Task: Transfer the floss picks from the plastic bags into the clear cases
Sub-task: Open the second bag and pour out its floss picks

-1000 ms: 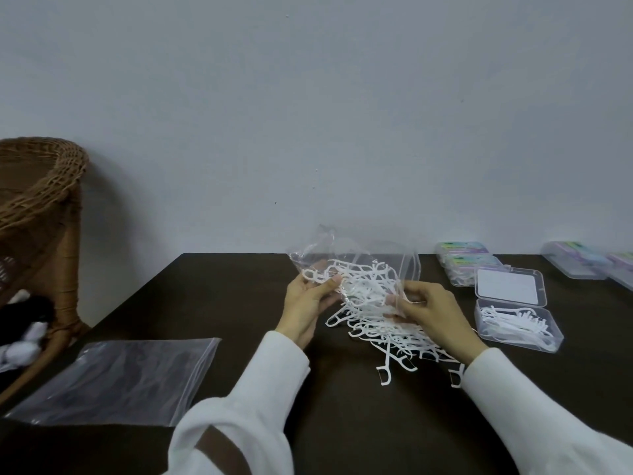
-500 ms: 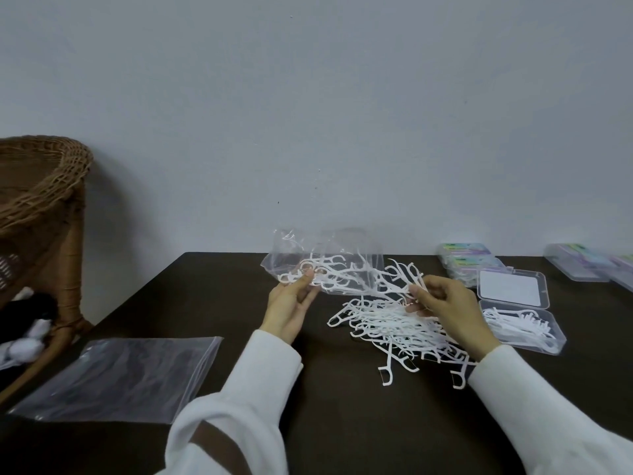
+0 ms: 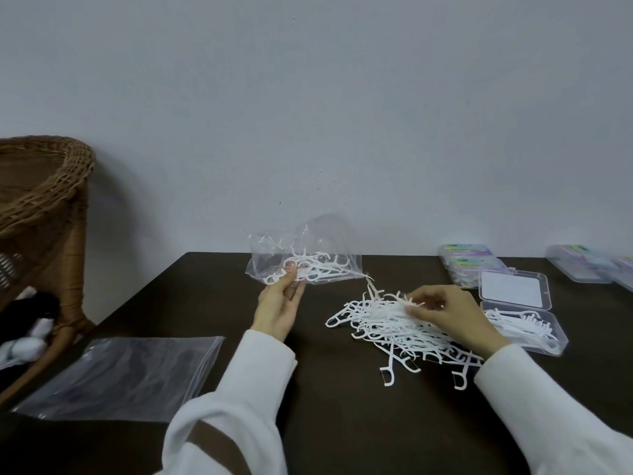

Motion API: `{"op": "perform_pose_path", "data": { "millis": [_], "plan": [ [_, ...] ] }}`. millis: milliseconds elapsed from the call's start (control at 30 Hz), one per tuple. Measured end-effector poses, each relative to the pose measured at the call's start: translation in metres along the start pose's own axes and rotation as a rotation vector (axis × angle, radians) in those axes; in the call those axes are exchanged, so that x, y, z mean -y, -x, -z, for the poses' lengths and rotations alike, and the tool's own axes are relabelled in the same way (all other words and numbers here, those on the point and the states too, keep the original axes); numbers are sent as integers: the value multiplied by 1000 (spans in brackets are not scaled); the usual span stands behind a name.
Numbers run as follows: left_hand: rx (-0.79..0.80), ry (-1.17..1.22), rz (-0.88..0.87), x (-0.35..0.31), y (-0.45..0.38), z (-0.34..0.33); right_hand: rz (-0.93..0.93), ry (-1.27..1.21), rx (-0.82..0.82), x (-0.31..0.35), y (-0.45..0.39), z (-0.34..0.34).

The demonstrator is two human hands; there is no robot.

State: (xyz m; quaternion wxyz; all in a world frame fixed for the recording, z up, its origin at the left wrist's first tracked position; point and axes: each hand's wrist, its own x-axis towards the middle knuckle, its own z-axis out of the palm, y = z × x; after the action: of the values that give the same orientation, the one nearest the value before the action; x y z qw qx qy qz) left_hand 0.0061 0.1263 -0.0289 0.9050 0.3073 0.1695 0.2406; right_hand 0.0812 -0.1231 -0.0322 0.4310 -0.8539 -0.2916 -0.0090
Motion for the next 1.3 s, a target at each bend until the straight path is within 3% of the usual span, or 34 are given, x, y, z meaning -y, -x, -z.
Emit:
{"op": "perform_pose_path", "data": {
  "millis": [167, 267, 500, 633, 867, 1133, 1300],
  "plan": [
    [21, 9, 27, 5, 5, -3, 60, -75, -85, 3, 0, -4],
    [56, 5, 48, 10, 11, -8, 78, -261, -119, 9, 0, -6],
    [282, -137, 59, 22, 21, -19, -107, -899, 145, 30, 6, -18],
    [404, -148, 76, 19, 28, -23, -189, -1133, 183, 33, 8, -20],
    [674, -195, 69, 6, 28, -23, -207, -1136, 246, 34, 6, -24],
    [667, -317, 56, 13, 30, -25, -283, -1010, 284, 31, 7, -30],
    [531, -365, -9, 23, 30, -26, -272, -860, 231, 28, 8, -28]
  ]
}}
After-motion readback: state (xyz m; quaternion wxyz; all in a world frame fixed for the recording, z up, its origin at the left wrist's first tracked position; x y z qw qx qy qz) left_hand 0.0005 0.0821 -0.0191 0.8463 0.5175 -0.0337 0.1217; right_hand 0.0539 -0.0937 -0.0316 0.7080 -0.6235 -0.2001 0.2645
